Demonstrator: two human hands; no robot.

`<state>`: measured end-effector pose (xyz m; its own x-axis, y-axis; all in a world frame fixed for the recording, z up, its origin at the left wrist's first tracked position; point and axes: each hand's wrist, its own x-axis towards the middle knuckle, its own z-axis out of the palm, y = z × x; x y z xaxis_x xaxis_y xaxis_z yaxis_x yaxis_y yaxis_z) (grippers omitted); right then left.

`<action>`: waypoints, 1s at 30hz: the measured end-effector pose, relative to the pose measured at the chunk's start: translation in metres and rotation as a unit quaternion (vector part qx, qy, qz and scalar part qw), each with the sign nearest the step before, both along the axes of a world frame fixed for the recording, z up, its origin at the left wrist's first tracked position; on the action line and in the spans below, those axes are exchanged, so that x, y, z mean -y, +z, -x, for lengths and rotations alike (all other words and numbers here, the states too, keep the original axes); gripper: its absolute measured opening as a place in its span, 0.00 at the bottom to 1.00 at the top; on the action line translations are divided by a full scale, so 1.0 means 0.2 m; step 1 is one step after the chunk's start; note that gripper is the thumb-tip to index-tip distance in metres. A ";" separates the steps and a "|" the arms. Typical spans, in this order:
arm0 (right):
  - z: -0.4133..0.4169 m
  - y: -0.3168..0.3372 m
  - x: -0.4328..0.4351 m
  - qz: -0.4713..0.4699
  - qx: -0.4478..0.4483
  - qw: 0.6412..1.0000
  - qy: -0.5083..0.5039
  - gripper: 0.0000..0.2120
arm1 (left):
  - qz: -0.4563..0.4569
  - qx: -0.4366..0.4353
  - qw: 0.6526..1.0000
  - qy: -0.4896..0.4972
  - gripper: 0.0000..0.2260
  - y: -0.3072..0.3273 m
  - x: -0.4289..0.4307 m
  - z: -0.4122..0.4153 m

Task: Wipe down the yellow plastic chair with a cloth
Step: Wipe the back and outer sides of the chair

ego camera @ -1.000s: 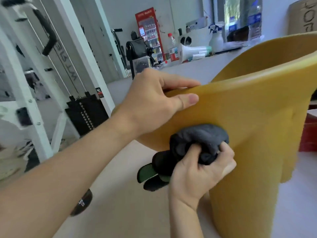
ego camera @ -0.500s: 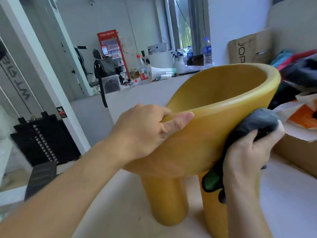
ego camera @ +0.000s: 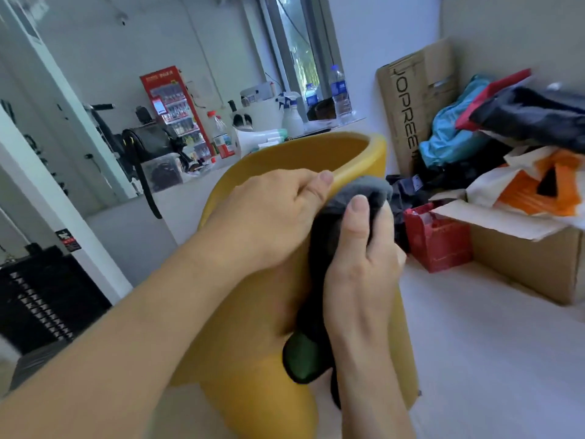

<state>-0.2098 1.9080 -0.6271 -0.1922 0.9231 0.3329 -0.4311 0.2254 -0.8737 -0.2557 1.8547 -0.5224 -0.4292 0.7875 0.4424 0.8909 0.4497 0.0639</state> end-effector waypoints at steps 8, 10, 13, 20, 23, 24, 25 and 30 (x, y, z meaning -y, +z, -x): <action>0.32 -0.36 -0.30 0.212 0.015 0.977 0.027 0.21 | 0.040 0.042 0.998 0.037 0.20 0.03 0.01 -0.07; 0.35 -0.48 -0.21 0.258 0.041 0.965 0.026 0.20 | 0.057 0.041 0.997 0.034 0.19 0.06 -0.06 -0.07; 0.26 -0.32 -0.07 0.234 -0.003 0.972 0.019 0.20 | 0.057 0.085 0.995 0.020 0.20 0.08 -0.20 -0.04; 0.07 0.23 -0.02 -0.119 -0.079 0.972 -0.184 0.17 | -0.052 0.267 0.962 -0.040 0.13 0.09 -0.11 -0.03; 0.19 -0.03 -0.17 0.045 -0.149 0.981 -0.115 0.20 | 0.002 0.220 0.975 0.021 0.20 0.09 -0.09 -0.06; 0.23 -0.12 -0.22 0.122 -0.152 0.978 -0.072 0.21 | 0.012 0.226 0.974 0.028 0.21 0.09 -0.09 -0.08; 0.25 -0.20 -0.25 0.191 -0.144 0.970 -0.033 0.21 | 0.019 0.226 0.973 0.031 0.21 0.09 -0.09 -0.09; 0.23 -0.30 -0.22 0.336 -0.055 0.939 0.045 0.19 | 0.012 0.232 0.972 0.047 0.20 0.10 -0.09 -0.11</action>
